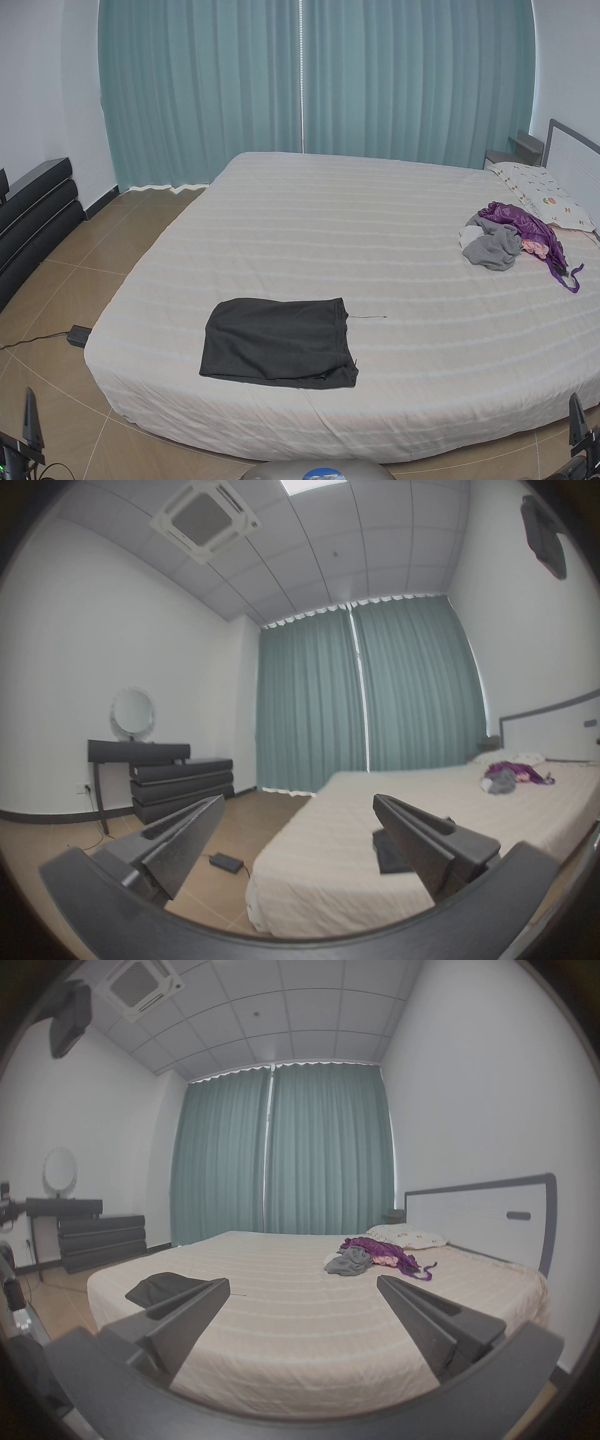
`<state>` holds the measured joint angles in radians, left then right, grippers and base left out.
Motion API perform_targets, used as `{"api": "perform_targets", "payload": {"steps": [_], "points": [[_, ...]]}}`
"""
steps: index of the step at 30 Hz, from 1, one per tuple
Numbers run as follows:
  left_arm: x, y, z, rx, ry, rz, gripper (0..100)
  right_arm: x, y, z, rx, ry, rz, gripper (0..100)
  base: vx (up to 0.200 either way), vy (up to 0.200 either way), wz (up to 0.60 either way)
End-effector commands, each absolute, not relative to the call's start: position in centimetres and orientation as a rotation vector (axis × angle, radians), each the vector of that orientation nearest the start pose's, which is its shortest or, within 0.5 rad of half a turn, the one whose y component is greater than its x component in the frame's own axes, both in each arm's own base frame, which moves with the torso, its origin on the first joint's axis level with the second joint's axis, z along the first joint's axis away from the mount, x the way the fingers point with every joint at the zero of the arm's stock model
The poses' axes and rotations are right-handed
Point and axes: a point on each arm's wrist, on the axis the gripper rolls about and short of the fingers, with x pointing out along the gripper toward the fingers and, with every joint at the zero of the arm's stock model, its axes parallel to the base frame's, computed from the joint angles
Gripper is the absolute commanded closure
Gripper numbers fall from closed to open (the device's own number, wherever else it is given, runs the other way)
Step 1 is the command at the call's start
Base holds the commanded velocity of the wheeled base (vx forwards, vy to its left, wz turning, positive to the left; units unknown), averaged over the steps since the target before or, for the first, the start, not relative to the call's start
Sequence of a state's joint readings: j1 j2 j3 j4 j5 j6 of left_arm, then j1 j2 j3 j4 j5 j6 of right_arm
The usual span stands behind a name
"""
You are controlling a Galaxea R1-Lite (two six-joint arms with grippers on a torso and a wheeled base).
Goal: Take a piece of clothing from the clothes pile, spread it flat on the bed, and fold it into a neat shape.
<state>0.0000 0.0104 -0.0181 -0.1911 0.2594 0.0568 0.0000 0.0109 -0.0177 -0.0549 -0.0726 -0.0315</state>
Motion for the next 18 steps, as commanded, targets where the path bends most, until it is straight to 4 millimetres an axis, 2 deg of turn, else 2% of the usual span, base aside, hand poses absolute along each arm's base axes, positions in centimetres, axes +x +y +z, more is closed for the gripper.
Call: {"api": "perform_targets", "payload": {"steps": [1, 6, 11, 18], "points": [[-2.34, 0.41, 8.25, 0.049, -0.064, 0.183, 0, -2.38, -0.21, 8.1, 0.037, -0.032, -0.096, 0, 0.0, 0.0, 0.0], [-2.32, 0.28, 8.21, 0.048, -0.061, 0.124, 0, -2.37, -0.21, 8.08, 0.037, -0.034, -0.096, 0, 0.0, 0.0, 0.0], [-2.3, -0.11, 8.13, -0.002, -0.057, -0.049, 0, -2.35, -0.2, 8.1, 0.058, -0.039, -0.091, 0, 0.0, 0.0, 0.0], [-2.3, -0.01, 8.13, -0.004, -0.057, -0.006, 0, -2.32, -0.16, 8.02, 0.035, -0.038, -0.075, 0, 0.0, 0.0, 0.0]]}}
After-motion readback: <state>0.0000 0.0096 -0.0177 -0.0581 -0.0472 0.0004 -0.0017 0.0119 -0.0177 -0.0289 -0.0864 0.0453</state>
